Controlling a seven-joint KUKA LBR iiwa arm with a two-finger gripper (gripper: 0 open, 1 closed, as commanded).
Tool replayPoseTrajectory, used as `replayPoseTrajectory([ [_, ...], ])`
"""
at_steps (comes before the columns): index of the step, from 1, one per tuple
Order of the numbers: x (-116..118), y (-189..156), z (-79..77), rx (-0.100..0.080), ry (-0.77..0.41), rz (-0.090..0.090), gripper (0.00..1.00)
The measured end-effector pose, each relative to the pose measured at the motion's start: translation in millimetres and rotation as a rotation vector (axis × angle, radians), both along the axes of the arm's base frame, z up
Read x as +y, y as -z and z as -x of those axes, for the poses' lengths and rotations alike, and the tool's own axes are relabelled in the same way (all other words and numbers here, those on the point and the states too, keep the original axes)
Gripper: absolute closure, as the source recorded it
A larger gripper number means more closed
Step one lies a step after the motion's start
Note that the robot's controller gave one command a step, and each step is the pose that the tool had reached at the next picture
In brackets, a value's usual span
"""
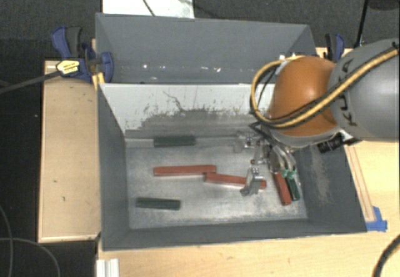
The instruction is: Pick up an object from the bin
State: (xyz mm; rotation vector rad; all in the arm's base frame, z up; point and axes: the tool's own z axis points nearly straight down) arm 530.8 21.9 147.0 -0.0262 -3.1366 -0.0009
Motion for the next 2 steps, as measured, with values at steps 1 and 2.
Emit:
replayPoseTrajectory([
  [1,2,-19,2.9,-0.011,0.063,0.0,0.0],
  [2,8,62,-4.4,-0.011,0.112,-0.001,0.0],
])
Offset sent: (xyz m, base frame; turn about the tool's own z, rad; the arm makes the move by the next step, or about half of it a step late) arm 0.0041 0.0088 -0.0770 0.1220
